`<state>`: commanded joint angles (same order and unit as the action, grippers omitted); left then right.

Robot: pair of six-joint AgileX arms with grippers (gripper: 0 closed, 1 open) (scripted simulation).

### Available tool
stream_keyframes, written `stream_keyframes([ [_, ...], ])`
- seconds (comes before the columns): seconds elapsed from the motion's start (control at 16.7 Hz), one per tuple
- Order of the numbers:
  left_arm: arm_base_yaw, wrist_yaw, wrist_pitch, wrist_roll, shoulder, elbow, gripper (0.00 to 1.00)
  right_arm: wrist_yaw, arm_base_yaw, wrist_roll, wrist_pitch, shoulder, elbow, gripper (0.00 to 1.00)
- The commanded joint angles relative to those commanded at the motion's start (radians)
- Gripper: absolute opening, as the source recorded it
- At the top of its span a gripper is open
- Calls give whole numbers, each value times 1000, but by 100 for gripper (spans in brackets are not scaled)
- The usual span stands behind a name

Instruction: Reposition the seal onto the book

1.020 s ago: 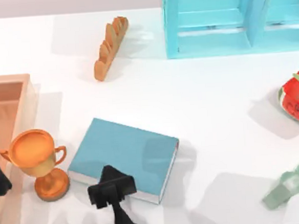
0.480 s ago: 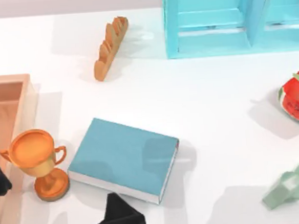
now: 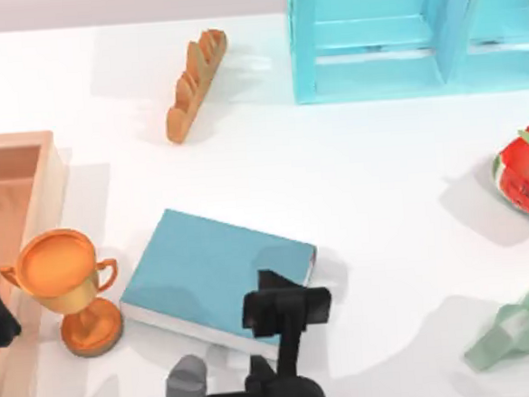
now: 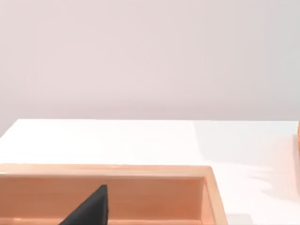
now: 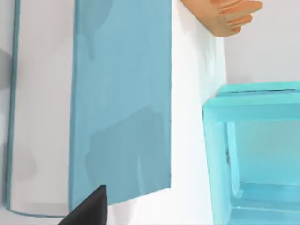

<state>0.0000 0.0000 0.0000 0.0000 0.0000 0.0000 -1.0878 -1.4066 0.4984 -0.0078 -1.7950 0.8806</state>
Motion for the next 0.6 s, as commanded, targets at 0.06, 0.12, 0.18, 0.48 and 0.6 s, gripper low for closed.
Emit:
stream_keyframes([
  [0.06,0,0,0,0,0,0,100,44,55,-21,0,67,-37,100],
  [0.12,0,0,0,0,0,0,100,92,117,-42,1,143,-75,100],
  [0.18,0,0,0,0,0,0,100,143,184,-64,1,229,-115,100],
  [0.48,0,0,0,0,0,0,100,421,568,-184,2,751,-333,100],
  [0.6,0,0,0,0,0,0,100,540,730,-237,3,975,-428,100],
])
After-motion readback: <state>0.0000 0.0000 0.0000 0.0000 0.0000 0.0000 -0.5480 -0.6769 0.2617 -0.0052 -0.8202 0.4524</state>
